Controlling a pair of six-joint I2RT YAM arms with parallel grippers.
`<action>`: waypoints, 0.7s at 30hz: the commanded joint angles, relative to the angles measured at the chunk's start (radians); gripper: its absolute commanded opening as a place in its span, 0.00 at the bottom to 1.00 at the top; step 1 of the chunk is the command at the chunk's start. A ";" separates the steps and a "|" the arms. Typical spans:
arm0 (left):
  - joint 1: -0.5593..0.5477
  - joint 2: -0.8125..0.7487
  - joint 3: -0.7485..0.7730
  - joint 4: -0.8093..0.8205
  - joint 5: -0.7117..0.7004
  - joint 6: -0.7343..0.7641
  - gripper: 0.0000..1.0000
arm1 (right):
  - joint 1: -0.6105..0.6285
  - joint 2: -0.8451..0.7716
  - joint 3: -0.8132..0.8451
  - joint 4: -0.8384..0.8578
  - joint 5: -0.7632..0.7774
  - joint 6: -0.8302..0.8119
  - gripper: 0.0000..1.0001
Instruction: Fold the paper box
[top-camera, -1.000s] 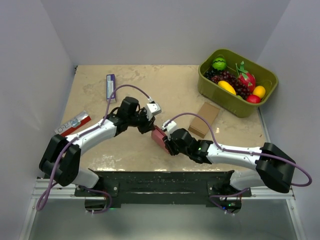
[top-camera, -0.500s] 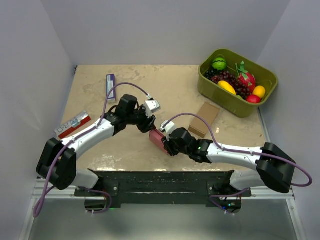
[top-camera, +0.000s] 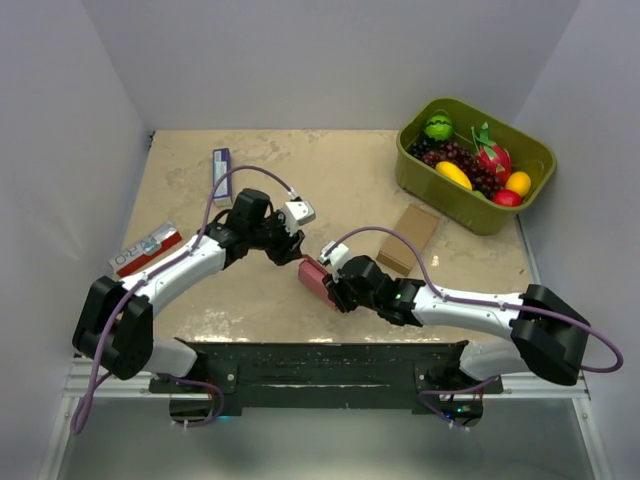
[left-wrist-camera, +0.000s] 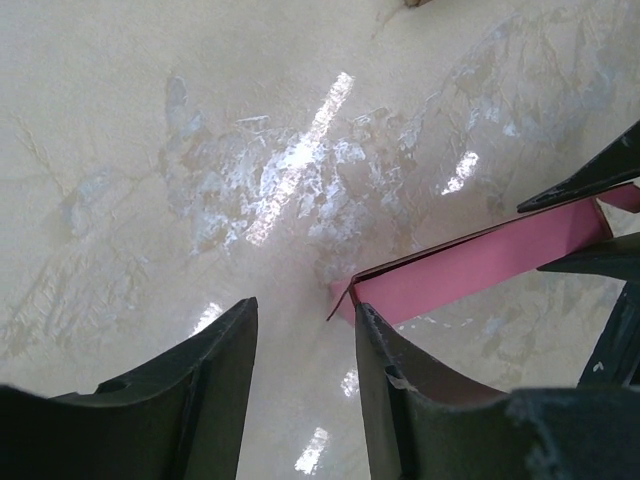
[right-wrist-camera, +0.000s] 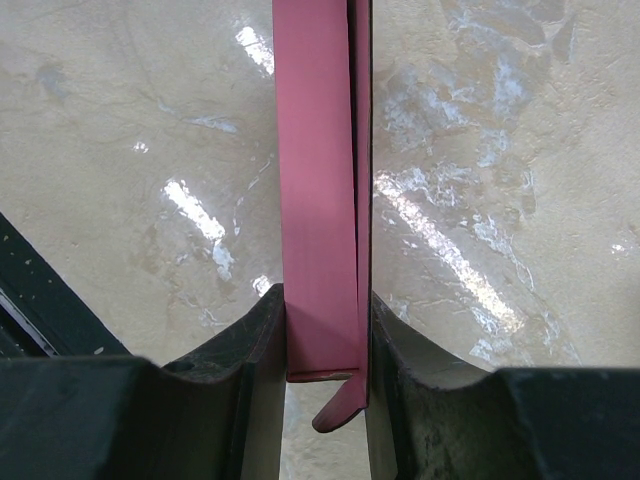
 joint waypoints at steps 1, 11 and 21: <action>0.020 -0.026 0.035 0.000 0.035 0.022 0.46 | 0.004 0.000 0.052 0.002 -0.017 -0.020 0.22; 0.021 0.004 0.047 0.005 0.095 0.016 0.44 | 0.003 0.017 0.070 0.002 -0.017 -0.032 0.22; 0.020 0.012 0.047 -0.006 0.084 0.016 0.30 | 0.004 0.023 0.072 0.002 -0.014 -0.033 0.22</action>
